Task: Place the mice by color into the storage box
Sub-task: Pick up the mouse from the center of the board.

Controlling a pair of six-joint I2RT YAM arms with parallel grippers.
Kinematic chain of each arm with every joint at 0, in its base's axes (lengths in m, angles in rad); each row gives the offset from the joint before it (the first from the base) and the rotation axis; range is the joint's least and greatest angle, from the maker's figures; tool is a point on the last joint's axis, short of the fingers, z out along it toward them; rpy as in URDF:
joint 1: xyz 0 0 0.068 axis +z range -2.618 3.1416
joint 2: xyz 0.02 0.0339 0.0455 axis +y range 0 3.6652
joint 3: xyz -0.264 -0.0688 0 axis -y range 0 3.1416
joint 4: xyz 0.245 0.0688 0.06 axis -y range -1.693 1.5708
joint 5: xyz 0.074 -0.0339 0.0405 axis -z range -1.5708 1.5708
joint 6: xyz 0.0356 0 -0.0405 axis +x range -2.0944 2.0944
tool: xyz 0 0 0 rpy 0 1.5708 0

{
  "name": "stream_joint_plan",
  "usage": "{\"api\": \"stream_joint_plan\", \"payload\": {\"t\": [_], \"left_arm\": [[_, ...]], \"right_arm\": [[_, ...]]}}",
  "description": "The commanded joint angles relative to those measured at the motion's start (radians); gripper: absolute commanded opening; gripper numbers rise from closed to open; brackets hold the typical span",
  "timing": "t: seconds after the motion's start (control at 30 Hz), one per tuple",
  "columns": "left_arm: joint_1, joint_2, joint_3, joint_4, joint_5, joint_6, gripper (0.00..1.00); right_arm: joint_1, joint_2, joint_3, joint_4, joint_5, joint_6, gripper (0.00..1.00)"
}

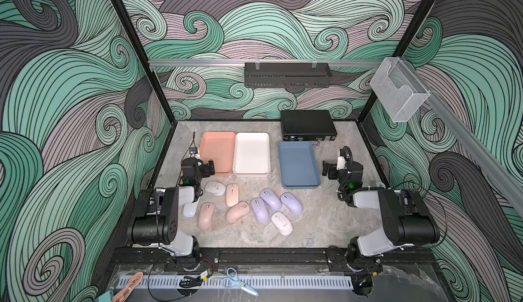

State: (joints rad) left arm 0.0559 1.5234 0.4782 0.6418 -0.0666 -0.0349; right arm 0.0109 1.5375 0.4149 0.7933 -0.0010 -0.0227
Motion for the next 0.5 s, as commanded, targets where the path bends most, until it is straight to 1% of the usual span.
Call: {"api": "stream_joint_plan", "payload": {"t": [0.0, 0.47], "left_arm": [[0.001, 0.003, 0.014, -0.013, 0.012, -0.003, 0.99], [0.001, 0.003, 0.013, -0.011, 0.012, -0.005, 0.99]], "right_arm": [[-0.005, -0.007, 0.004, 0.011, -0.009, -0.011, 1.0], [0.0, -0.007, 0.004, 0.011, -0.001, -0.014, 1.0]]}}
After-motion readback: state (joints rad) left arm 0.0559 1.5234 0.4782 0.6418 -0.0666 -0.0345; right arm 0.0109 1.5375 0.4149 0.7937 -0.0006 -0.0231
